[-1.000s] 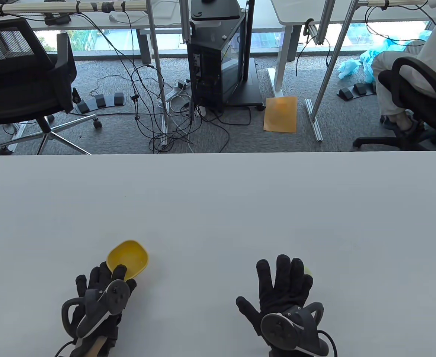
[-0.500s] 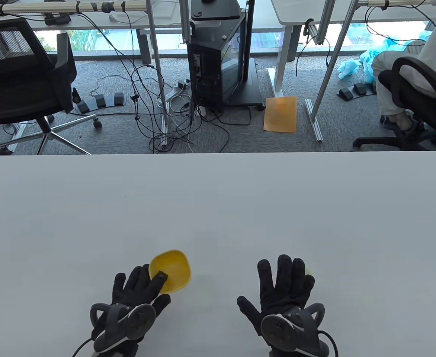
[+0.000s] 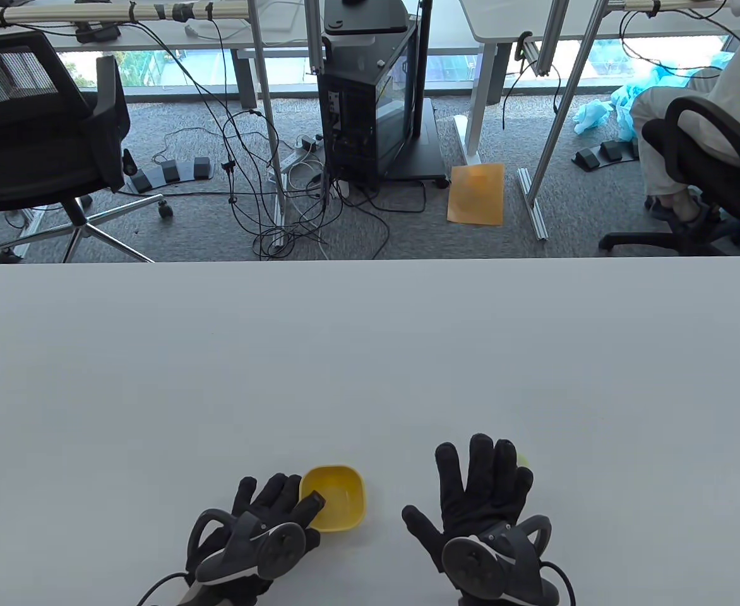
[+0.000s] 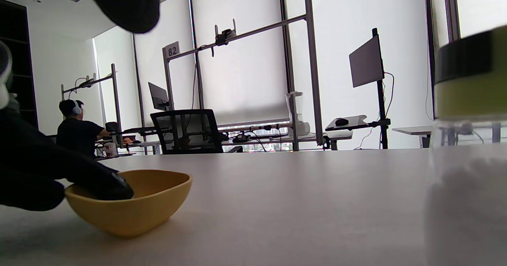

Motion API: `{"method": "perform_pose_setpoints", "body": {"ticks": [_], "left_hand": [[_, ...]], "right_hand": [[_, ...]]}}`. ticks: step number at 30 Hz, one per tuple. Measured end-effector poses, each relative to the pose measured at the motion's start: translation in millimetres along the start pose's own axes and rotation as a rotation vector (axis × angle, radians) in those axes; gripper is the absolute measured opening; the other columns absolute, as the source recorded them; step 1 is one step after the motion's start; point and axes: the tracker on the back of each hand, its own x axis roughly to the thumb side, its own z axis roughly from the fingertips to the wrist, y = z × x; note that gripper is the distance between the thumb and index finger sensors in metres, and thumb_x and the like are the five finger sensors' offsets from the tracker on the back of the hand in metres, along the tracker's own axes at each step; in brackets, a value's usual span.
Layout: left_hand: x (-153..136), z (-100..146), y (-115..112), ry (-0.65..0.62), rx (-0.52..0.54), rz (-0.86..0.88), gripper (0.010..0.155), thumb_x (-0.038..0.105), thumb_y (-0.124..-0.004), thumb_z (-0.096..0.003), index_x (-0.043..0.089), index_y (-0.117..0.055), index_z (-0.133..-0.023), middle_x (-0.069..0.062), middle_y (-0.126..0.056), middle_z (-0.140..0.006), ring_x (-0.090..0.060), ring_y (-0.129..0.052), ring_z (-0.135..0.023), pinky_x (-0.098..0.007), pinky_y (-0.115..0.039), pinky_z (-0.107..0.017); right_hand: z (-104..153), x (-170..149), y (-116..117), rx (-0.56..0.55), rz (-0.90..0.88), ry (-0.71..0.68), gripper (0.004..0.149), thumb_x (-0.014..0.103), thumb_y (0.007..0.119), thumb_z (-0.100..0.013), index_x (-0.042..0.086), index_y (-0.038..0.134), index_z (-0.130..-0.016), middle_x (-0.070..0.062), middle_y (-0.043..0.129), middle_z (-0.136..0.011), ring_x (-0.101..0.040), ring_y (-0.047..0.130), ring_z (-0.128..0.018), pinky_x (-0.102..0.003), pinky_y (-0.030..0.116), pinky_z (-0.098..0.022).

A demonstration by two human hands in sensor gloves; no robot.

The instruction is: Invert dispenser and press with thumb onto small dish

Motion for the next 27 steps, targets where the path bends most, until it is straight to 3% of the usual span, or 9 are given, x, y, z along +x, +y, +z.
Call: {"method": "perform_pose_setpoints", "body": {"ticks": [6, 14, 21, 27], "left_hand": [[-1, 1, 3, 0.009, -0.015, 0.002, 0.066, 0.062, -0.050, -0.0562, 0.035, -0.054, -0.116, -0.010, -0.063, -0.121, -0.039, -0.064, -0.113, -0.069, -0.049, -0.076], [-20, 22, 36, 0.115, 0.175, 0.009, 0.071, 0.066, -0.047, -0.0551, 0.035, -0.049, -0.119, -0.012, -0.056, -0.125, -0.042, -0.058, -0.115, -0.072, -0.045, -0.075], [-59, 52, 63, 0.302, 0.315, 0.019, 0.075, 0.069, -0.044, -0.0551, 0.034, -0.041, -0.122, -0.016, -0.041, -0.129, -0.046, -0.043, -0.118, -0.076, -0.038, -0.074], [-100, 75, 65, 0.483, 0.356, -0.001, 0.076, 0.070, -0.042, -0.0556, 0.035, -0.037, -0.123, -0.017, -0.034, -0.130, -0.048, -0.037, -0.118, -0.078, -0.035, -0.073]], "right_hand": [[0, 0, 0, 0.003, -0.001, -0.002, 0.094, 0.053, 0.063, -0.064, -0.012, 0.016, -0.113, -0.056, 0.000, -0.098, -0.085, 0.004, -0.079, -0.093, 0.023, -0.042], [0, 1, 0, -0.006, -0.007, 0.002, 0.094, 0.053, 0.063, -0.064, -0.013, 0.017, -0.113, -0.056, 0.000, -0.098, -0.085, 0.005, -0.079, -0.093, 0.023, -0.042], [-1, 1, 0, 0.000, -0.005, 0.007, 0.094, 0.053, 0.063, -0.064, -0.013, 0.017, -0.113, -0.056, 0.000, -0.098, -0.085, 0.004, -0.079, -0.093, 0.023, -0.042], [-4, 3, 1, 0.014, -0.003, 0.010, 0.094, 0.053, 0.063, -0.064, -0.013, 0.017, -0.114, -0.056, 0.000, -0.098, -0.085, 0.004, -0.079, -0.093, 0.023, -0.042]]}}
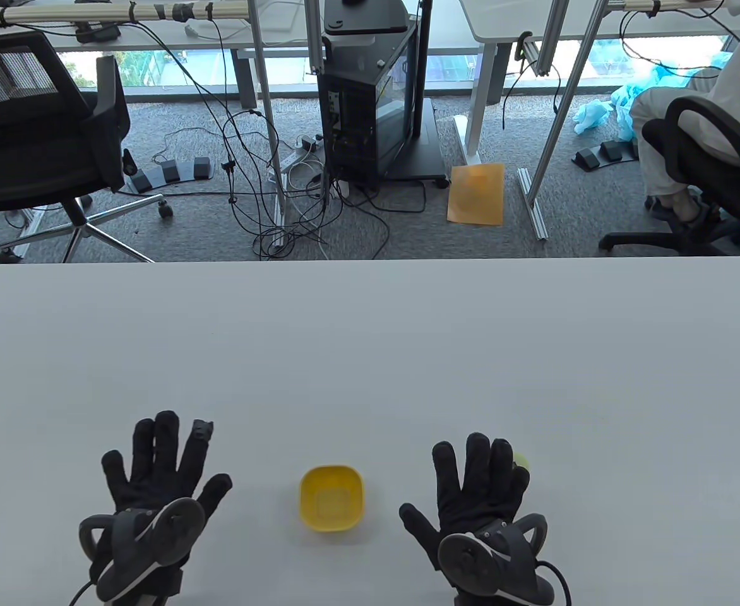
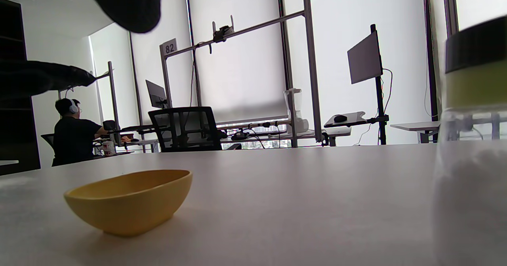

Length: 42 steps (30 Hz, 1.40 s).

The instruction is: Invert dispenser and press with thumb onto small dish

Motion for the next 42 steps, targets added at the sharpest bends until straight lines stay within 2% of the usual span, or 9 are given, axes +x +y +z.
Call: {"method": "perform_pose_setpoints", "body": {"ticks": [4, 10, 19, 23, 28, 31, 36, 42], "left_hand": [[-21, -1, -8, 0.074, -0.026, 0.006, 0.076, 0.070, -0.042, -0.0556, 0.034, -0.037, -0.123, -0.018, -0.033, -0.130, -0.049, -0.035, -0.118, -0.078, -0.034, -0.072], [-39, -7, -27, 0.130, -0.133, 0.018, 0.077, 0.071, -0.041, -0.0557, 0.034, -0.033, -0.123, -0.020, -0.026, -0.129, -0.050, -0.029, -0.118, -0.079, -0.032, -0.072], [-41, -8, -30, 0.134, -0.134, 0.026, 0.077, 0.071, -0.040, -0.0556, 0.034, -0.032, -0.123, -0.020, -0.025, -0.129, -0.050, -0.028, -0.118, -0.079, -0.032, -0.072], [-40, -8, -31, 0.126, -0.136, 0.024, 0.077, 0.071, -0.040, -0.0555, 0.034, -0.032, -0.123, -0.020, -0.025, -0.129, -0.050, -0.028, -0.118, -0.079, -0.032, -0.072], [-39, -8, -31, 0.120, -0.136, 0.031, 0.077, 0.071, -0.040, -0.0556, 0.034, -0.032, -0.123, -0.020, -0.025, -0.129, -0.050, -0.028, -0.118, -0.079, -0.032, -0.072], [-39, -8, -32, 0.115, -0.134, 0.040, 0.077, 0.071, -0.040, -0.0556, 0.034, -0.032, -0.123, -0.020, -0.025, -0.129, -0.051, -0.028, -0.118, -0.079, -0.032, -0.072], [-38, -7, -33, 0.108, -0.133, 0.047, 0.077, 0.071, -0.040, -0.0557, 0.034, -0.032, -0.123, -0.020, -0.025, -0.129, -0.051, -0.028, -0.118, -0.079, -0.032, -0.072], [-38, -7, -32, 0.105, -0.134, 0.056, 0.077, 0.071, -0.040, -0.0557, 0.034, -0.032, -0.123, -0.020, -0.025, -0.129, -0.050, -0.029, -0.118, -0.079, -0.032, -0.072]], "right_hand": [[-2, 1, 1, 0.010, 0.001, 0.000, 0.094, 0.053, 0.063, -0.064, -0.013, 0.017, -0.113, -0.056, 0.000, -0.098, -0.085, 0.004, -0.079, -0.093, 0.023, -0.042], [-3, 3, 2, 0.017, 0.005, -0.005, 0.094, 0.053, 0.063, -0.064, -0.013, 0.017, -0.113, -0.056, 0.000, -0.098, -0.085, 0.005, -0.079, -0.093, 0.023, -0.042], [-4, 6, 2, 0.010, 0.007, -0.022, 0.094, 0.053, 0.062, -0.064, -0.013, 0.017, -0.113, -0.056, 0.000, -0.098, -0.085, 0.004, -0.079, -0.093, 0.023, -0.042], [-3, 4, 0, -0.020, -0.003, -0.011, 0.098, 0.054, 0.062, -0.064, -0.013, 0.008, -0.111, -0.056, -0.001, -0.098, -0.085, 0.004, -0.079, -0.093, 0.023, -0.042], [-1, -7, -6, -0.064, -0.014, 0.054, 0.104, 0.055, 0.064, -0.063, -0.015, 0.000, -0.106, -0.056, -0.002, -0.097, -0.085, 0.003, -0.078, -0.093, 0.022, -0.042], [0, -24, -6, -0.095, -0.030, 0.139, 0.109, 0.056, 0.065, -0.063, -0.017, -0.004, -0.104, -0.057, -0.003, -0.096, -0.085, 0.003, -0.078, -0.093, 0.023, -0.042], [1, -46, 0, -0.047, -0.099, 0.259, 0.113, 0.057, 0.066, -0.062, -0.020, -0.006, -0.102, -0.058, -0.004, -0.095, -0.086, 0.002, -0.077, -0.093, 0.022, -0.042], [7, -66, 0, -0.047, -0.128, 0.416, 0.114, 0.055, 0.069, -0.062, -0.024, -0.004, -0.102, -0.060, -0.003, -0.094, -0.087, 0.003, -0.076, -0.093, 0.023, -0.042]]}}
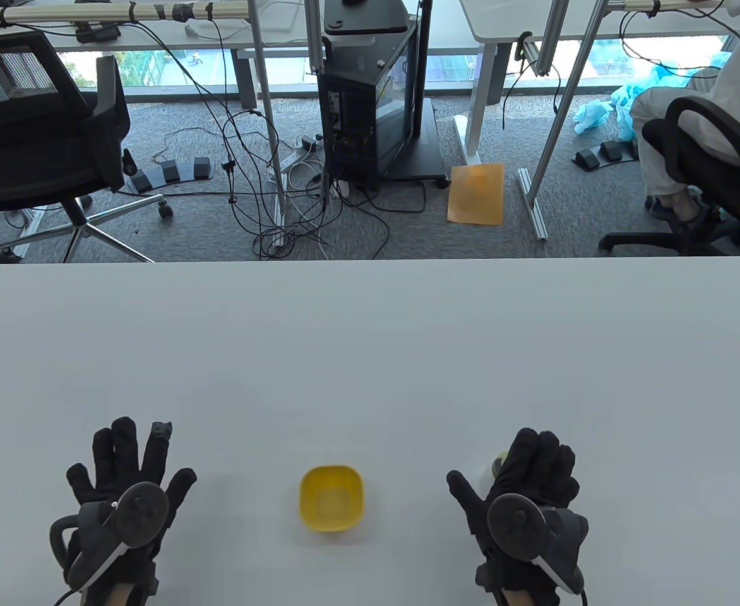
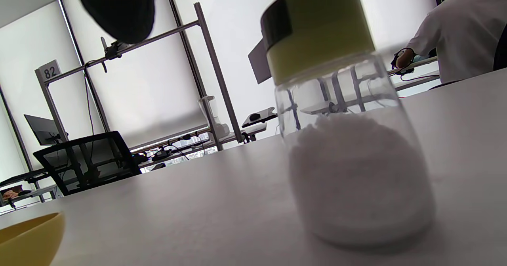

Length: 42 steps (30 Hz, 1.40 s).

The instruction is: Invert dispenser and press with thumb onto small dish

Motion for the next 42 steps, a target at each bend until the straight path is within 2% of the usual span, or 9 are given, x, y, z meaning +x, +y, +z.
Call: {"method": "perform_pose_setpoints", "body": {"ticks": [7, 14, 17, 20, 27, 33, 35, 40, 42], "left_hand": [[-2, 0, 1, 0.001, -0.002, 0.013, 0.077, 0.071, -0.040, -0.0558, 0.034, -0.033, -0.123, -0.020, -0.025, -0.129, -0.050, -0.029, -0.118, -0.079, -0.032, -0.072], [-3, 0, 0, 0.002, -0.013, 0.021, 0.077, 0.070, -0.040, -0.0559, 0.034, -0.033, -0.123, -0.020, -0.025, -0.129, -0.050, -0.029, -0.118, -0.079, -0.032, -0.072], [-3, 0, 0, 0.000, -0.017, 0.026, 0.077, 0.070, -0.041, -0.0559, 0.034, -0.033, -0.123, -0.020, -0.025, -0.129, -0.050, -0.029, -0.118, -0.078, -0.032, -0.072], [-3, 0, 1, -0.002, -0.022, 0.023, 0.077, 0.070, -0.041, -0.0559, 0.034, -0.034, -0.123, -0.020, -0.025, -0.129, -0.050, -0.029, -0.118, -0.079, -0.032, -0.072], [-1, 0, 1, -0.008, -0.030, 0.027, 0.077, 0.070, -0.041, -0.0561, 0.033, -0.035, -0.123, -0.020, -0.025, -0.129, -0.050, -0.029, -0.118, -0.079, -0.033, -0.072], [-1, 0, 0, -0.012, -0.035, 0.027, 0.077, 0.070, -0.041, -0.0561, 0.033, -0.035, -0.123, -0.020, -0.025, -0.129, -0.050, -0.029, -0.117, -0.078, -0.033, -0.072], [-2, 0, 1, -0.009, -0.033, 0.031, 0.077, 0.070, -0.041, -0.0560, 0.033, -0.035, -0.123, -0.020, -0.025, -0.129, -0.050, -0.029, -0.118, -0.078, -0.033, -0.072], [-4, 0, 2, -0.004, -0.032, 0.038, 0.076, 0.070, -0.041, -0.0561, 0.033, -0.036, -0.123, -0.020, -0.025, -0.129, -0.050, -0.030, -0.117, -0.078, -0.033, -0.072], [-5, -1, 1, -0.003, -0.036, 0.037, 0.076, 0.070, -0.041, -0.0561, 0.033, -0.036, -0.123, -0.020, -0.025, -0.129, -0.050, -0.030, -0.118, -0.078, -0.033, -0.072]], "right_hand": [[-4, -26, 8, 0.085, -0.114, 0.161, 0.113, 0.053, 0.069, -0.063, -0.030, 0.003, -0.101, -0.062, 0.002, -0.093, -0.087, 0.008, -0.077, -0.092, 0.028, -0.044], [-7, -34, 14, 0.089, -0.210, 0.189, 0.107, 0.050, 0.068, -0.063, -0.031, 0.010, -0.102, -0.063, 0.014, -0.095, -0.086, 0.020, -0.079, -0.090, 0.036, -0.046], [-8, -38, 15, 0.079, -0.256, 0.197, 0.102, 0.046, 0.069, -0.063, -0.031, 0.013, -0.103, -0.060, 0.025, -0.097, -0.083, 0.033, -0.083, -0.086, 0.044, -0.048], [-9, -44, 17, 0.055, -0.337, 0.208, 0.095, 0.044, 0.072, -0.062, -0.028, 0.026, -0.105, -0.052, 0.045, -0.099, -0.074, 0.054, -0.085, -0.081, 0.055, -0.049], [-11, -56, 30, -0.106, -0.472, 0.201, 0.082, 0.049, 0.078, -0.057, -0.008, 0.046, -0.106, -0.042, 0.053, -0.102, -0.071, 0.056, -0.087, -0.081, 0.057, -0.048], [-11, -56, 31, -0.163, -0.497, 0.194, 0.081, 0.053, 0.075, -0.057, -0.007, 0.051, -0.105, -0.034, 0.068, -0.097, -0.066, 0.068, -0.087, -0.080, 0.063, -0.047], [-11, -55, 31, -0.230, -0.548, 0.169, 0.081, 0.053, 0.076, -0.056, -0.009, 0.055, -0.103, -0.033, 0.073, -0.093, -0.064, 0.074, -0.084, -0.079, 0.067, -0.045], [-11, -49, 29, -0.306, -0.686, 0.107, 0.081, 0.054, 0.074, -0.057, -0.012, 0.056, -0.101, -0.032, 0.076, -0.089, -0.056, 0.088, -0.077, -0.073, 0.075, -0.044], [-11, -40, 24, -0.353, -0.742, 0.043, 0.080, 0.055, 0.070, -0.059, -0.012, 0.057, -0.101, -0.031, 0.077, -0.087, -0.050, 0.093, -0.073, -0.069, 0.079, -0.044]]}}
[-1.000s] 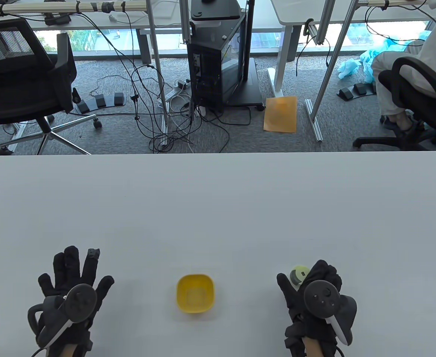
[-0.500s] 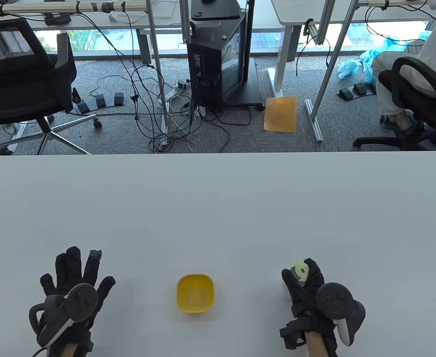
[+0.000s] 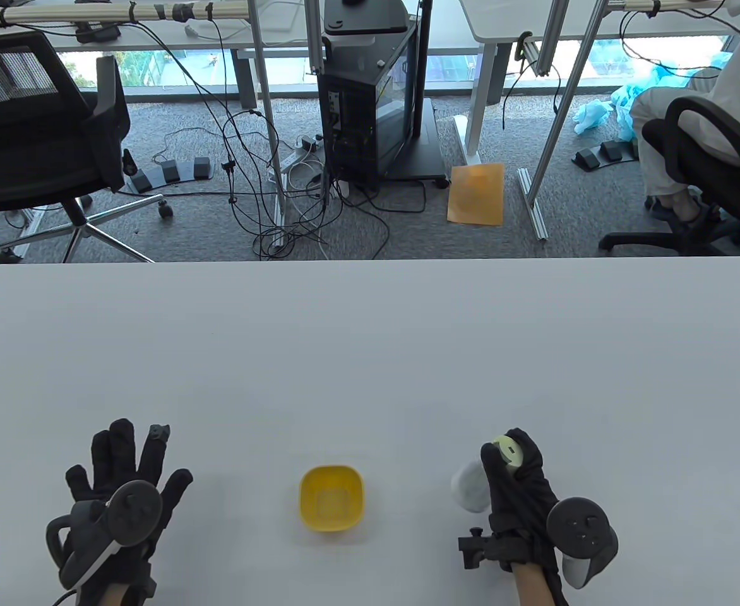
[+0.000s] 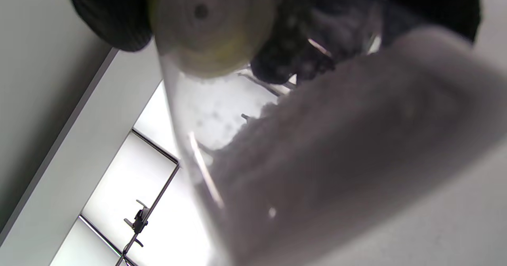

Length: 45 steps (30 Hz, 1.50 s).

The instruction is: Invert dispenser and press with thumb onto small dish

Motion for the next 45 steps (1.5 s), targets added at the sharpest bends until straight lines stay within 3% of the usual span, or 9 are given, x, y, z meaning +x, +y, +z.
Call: {"method": "perform_pose_setpoints", "body": {"ticks": [4, 9, 12, 17, 22, 27, 34, 40, 45], "left_hand": [[-2, -2, -1, 0.004, -0.014, -0.002, 0.076, 0.070, -0.041, -0.0563, 0.033, -0.036, -0.123, -0.020, -0.025, -0.129, -0.050, -0.031, -0.118, -0.078, -0.033, -0.072], [-1, -1, -1, 0.003, -0.021, 0.000, 0.076, 0.070, -0.042, -0.0561, 0.033, -0.037, -0.123, -0.020, -0.025, -0.129, -0.050, -0.032, -0.117, -0.078, -0.033, -0.072], [0, -1, -2, 0.000, -0.025, -0.003, 0.076, 0.070, -0.042, -0.0561, 0.033, -0.037, -0.123, -0.020, -0.025, -0.129, -0.050, -0.032, -0.118, -0.078, -0.033, -0.072], [-1, -1, -1, 0.001, -0.029, -0.008, 0.076, 0.070, -0.042, -0.0562, 0.033, -0.037, -0.123, -0.020, -0.025, -0.129, -0.050, -0.032, -0.117, -0.078, -0.033, -0.072], [-1, 0, 1, -0.001, -0.028, -0.003, 0.076, 0.070, -0.042, -0.0562, 0.033, -0.037, -0.123, -0.020, -0.025, -0.129, -0.050, -0.032, -0.117, -0.078, -0.033, -0.072], [-2, 0, 2, -0.001, -0.017, -0.001, 0.076, 0.070, -0.042, -0.0563, 0.033, -0.037, -0.123, -0.020, -0.025, -0.129, -0.050, -0.031, -0.118, -0.078, -0.033, -0.072], [-4, 1, 5, -0.004, -0.005, 0.014, 0.077, 0.070, -0.042, -0.0562, 0.033, -0.037, -0.123, -0.020, -0.025, -0.129, -0.050, -0.031, -0.118, -0.079, -0.033, -0.072], [-5, 2, 6, -0.008, -0.008, 0.025, 0.077, 0.070, -0.042, -0.0563, 0.032, -0.038, -0.123, -0.020, -0.025, -0.129, -0.051, -0.031, -0.117, -0.079, -0.033, -0.072], [-6, 2, 7, -0.011, -0.011, 0.032, 0.076, 0.070, -0.042, -0.0563, 0.032, -0.039, -0.123, -0.021, -0.025, -0.129, -0.051, -0.031, -0.117, -0.079, -0.033, -0.072]], "right_hand": [[-3, 16, 7, -0.027, -0.103, -0.034, 0.079, 0.055, 0.067, -0.061, -0.014, 0.058, -0.099, -0.031, 0.080, -0.082, -0.042, 0.100, -0.062, -0.059, 0.086, -0.042], [-21, 46, 23, 0.188, -0.096, -0.100, 0.081, 0.058, 0.067, -0.062, -0.014, 0.062, -0.098, -0.031, 0.082, -0.079, -0.036, 0.102, -0.057, -0.055, 0.088, -0.040], [-38, 76, 35, 0.347, 0.011, -0.194, 0.081, 0.058, 0.070, -0.060, -0.015, 0.067, -0.096, -0.031, 0.086, -0.075, -0.036, 0.104, -0.052, -0.055, 0.090, -0.035], [-63, 131, 67, 0.724, 0.333, -0.312, 0.081, 0.059, 0.071, -0.060, -0.014, 0.069, -0.096, -0.030, 0.088, -0.075, -0.035, 0.105, -0.051, -0.054, 0.090, -0.035], [-76, 164, 108, 0.992, 0.658, -0.340, 0.082, 0.059, 0.071, -0.059, -0.013, 0.070, -0.096, -0.030, 0.089, -0.075, -0.035, 0.105, -0.051, -0.054, 0.089, -0.036], [-73, 166, 159, 1.307, 0.858, -0.218, 0.081, 0.058, 0.071, -0.060, -0.015, 0.070, -0.096, -0.030, 0.089, -0.075, -0.036, 0.104, -0.051, -0.055, 0.088, -0.037], [-57, 141, 224, 1.638, 1.159, 0.045, 0.081, 0.056, 0.072, -0.062, -0.018, 0.071, -0.096, -0.033, 0.089, -0.074, -0.038, 0.104, -0.051, -0.057, 0.087, -0.037], [-42, 117, 257, 1.756, 1.270, 0.129, 0.082, 0.056, 0.074, -0.061, -0.021, 0.078, -0.091, -0.034, 0.096, -0.069, -0.038, 0.108, -0.045, -0.057, 0.089, -0.033], [-36, 118, 267, 1.749, 1.324, 0.079, 0.083, 0.057, 0.073, -0.061, -0.020, 0.080, -0.090, -0.033, 0.097, -0.067, -0.038, 0.109, -0.044, -0.057, 0.089, -0.033]]}}
